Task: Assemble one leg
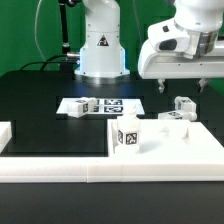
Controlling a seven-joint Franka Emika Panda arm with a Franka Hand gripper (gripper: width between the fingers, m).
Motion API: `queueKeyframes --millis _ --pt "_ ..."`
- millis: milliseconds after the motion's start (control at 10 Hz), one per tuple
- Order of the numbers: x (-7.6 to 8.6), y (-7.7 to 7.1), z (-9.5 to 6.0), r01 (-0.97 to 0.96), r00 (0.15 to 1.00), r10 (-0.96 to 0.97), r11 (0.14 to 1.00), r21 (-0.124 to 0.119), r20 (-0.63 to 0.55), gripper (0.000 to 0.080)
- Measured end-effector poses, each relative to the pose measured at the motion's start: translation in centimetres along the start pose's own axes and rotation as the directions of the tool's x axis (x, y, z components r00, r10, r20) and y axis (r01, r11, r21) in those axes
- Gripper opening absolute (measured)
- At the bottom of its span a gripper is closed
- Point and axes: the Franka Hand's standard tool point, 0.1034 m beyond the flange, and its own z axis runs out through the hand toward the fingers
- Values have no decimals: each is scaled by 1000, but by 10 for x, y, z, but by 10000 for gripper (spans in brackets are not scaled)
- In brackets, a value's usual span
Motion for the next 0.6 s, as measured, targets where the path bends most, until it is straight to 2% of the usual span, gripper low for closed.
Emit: queueKeyframes --millis 200,300,600 --pt "-4 2 2 5 992 -3 1000 -16 130 649" --pt "-1 1 4 7 983 -4 1000 -18 182 649" --pt "3 -10 12 11 949 -7 1000 -12 314 649"
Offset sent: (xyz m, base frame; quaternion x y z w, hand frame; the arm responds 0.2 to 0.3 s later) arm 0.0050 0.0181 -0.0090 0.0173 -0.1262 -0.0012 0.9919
